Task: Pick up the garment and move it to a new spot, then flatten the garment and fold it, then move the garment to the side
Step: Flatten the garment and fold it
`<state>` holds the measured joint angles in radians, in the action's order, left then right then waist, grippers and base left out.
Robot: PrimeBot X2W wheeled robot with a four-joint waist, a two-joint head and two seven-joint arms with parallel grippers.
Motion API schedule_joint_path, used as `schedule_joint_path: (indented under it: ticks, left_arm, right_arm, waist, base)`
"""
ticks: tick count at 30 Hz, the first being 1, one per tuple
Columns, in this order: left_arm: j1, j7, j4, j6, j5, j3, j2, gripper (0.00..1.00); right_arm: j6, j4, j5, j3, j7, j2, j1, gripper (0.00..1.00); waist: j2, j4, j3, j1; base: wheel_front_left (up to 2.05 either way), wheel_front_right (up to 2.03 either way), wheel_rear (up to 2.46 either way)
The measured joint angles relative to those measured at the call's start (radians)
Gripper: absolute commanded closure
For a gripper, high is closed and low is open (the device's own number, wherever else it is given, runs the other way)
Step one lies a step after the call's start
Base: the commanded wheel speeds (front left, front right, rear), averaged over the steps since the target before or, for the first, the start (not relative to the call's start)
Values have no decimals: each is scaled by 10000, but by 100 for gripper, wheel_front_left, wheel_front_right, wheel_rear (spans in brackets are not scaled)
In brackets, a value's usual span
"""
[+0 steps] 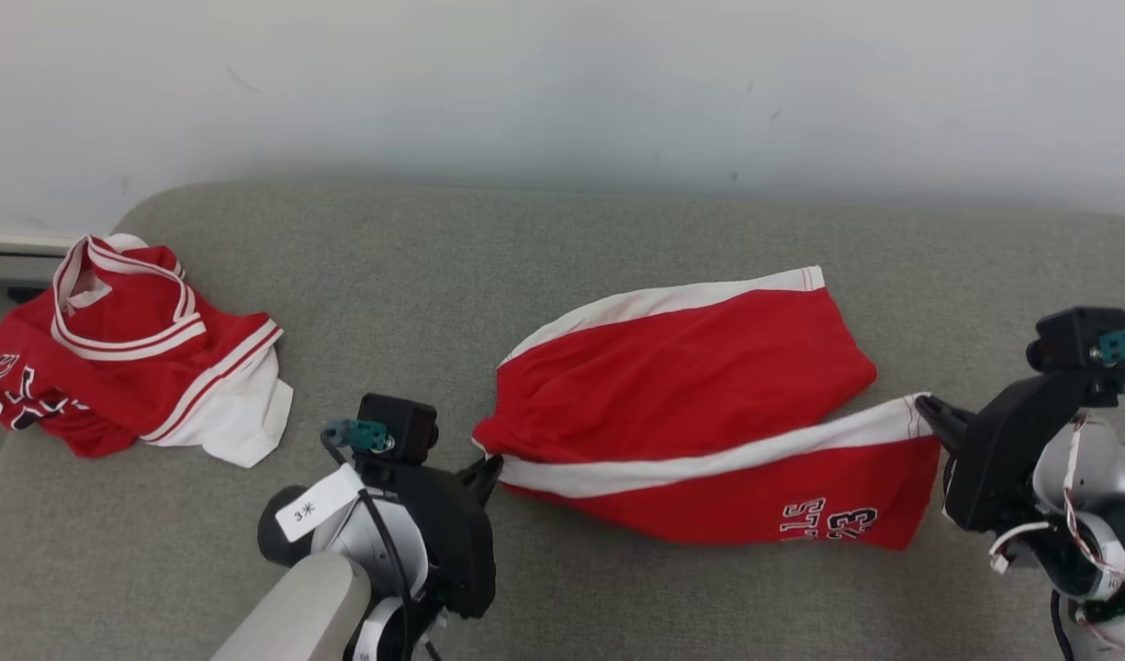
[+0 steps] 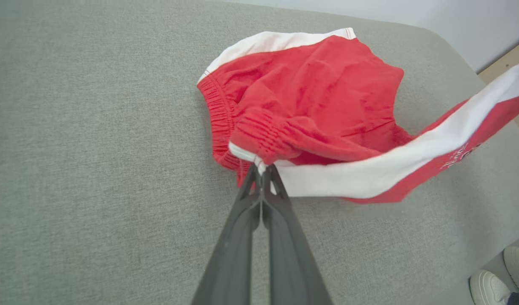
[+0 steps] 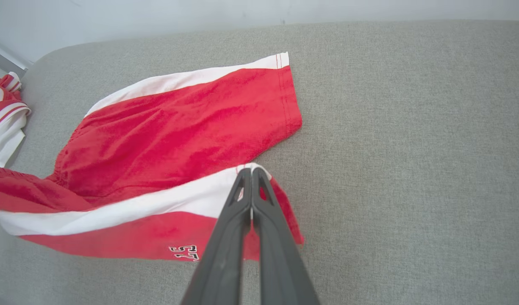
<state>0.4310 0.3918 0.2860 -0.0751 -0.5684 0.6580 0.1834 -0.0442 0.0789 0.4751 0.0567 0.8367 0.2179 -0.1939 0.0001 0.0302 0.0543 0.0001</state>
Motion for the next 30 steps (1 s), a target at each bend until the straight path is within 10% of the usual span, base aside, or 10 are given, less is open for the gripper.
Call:
schedule_joint_path:
  ticks: [30]
  left_arm:
    - [4498, 21, 3070, -481, 1034, -1202, -1519, 100]
  right_arm:
    - [-307, -4539, -1164, -360, -1643, 115, -6159, 100]
  waist:
    - [1, 401, 2979, 1]
  base:
    - [0, 0, 0]
